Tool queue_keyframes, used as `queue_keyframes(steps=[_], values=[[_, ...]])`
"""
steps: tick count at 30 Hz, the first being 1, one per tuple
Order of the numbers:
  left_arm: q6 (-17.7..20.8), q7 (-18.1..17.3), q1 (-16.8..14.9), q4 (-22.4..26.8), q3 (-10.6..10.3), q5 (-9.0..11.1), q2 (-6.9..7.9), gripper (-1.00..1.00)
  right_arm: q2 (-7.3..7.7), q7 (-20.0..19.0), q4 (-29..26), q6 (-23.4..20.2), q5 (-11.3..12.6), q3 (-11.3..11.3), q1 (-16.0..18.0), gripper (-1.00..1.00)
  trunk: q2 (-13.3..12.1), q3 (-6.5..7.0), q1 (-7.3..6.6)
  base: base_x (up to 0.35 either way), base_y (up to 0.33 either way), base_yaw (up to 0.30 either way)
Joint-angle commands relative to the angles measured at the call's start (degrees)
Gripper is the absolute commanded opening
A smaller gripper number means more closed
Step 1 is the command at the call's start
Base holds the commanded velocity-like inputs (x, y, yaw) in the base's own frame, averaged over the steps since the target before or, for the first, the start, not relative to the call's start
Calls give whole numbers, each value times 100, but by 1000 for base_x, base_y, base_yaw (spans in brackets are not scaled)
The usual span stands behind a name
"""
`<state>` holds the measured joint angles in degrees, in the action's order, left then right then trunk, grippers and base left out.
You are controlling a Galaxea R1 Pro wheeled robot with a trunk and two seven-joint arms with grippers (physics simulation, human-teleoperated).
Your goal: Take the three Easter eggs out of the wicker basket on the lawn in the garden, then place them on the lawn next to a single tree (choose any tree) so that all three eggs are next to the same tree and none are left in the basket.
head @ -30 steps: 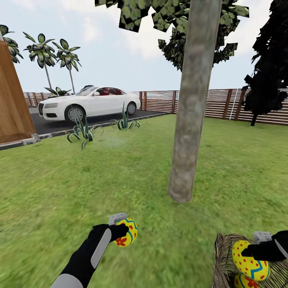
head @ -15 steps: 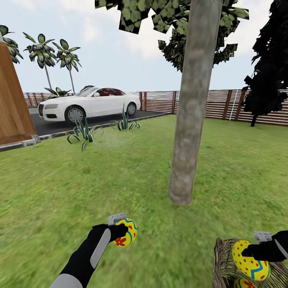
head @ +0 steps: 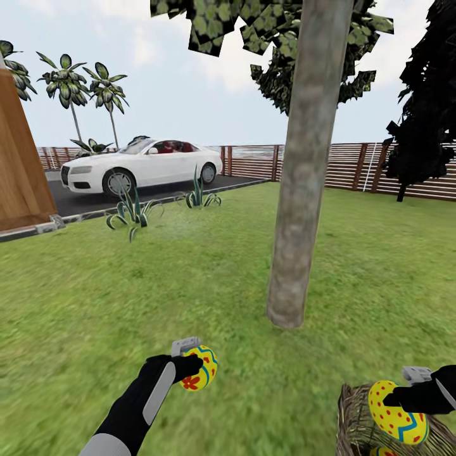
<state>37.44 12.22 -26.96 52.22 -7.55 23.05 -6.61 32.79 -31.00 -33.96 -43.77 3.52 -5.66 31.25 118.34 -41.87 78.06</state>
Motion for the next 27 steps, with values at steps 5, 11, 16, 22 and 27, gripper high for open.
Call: queue_keyframes(steps=[5, 11, 16, 22, 27], values=[[17, 53, -3, 8, -10, 59, 2, -100, -9, 8, -5, -26, 27, -35, 4, -100, -199, 84, -111, 0, 0, 0], [17, 53, -3, 8, -18, 59, 2, -100, -10, 15, -5, -26, 26, -32, 4, -100, -440, 191, -243, 0, 0, 0], [17, 52, -3, 8, -19, 65, 2, -100, -5, 15, -5, -26, 28, -32, 4, -100, -640, 281, -353, 0, 0, 0], [17, 49, -3, 8, -19, 68, 2, -100, -9, 15, -5, -26, 26, -32, 4, -100, -881, 389, -485, 0, 0, 0], [17, 50, -3, 8, -19, 67, 2, -100, -18, 15, -5, -28, 26, -34, 4, -100, -1081, 479, -594, 0, 0, 0]])
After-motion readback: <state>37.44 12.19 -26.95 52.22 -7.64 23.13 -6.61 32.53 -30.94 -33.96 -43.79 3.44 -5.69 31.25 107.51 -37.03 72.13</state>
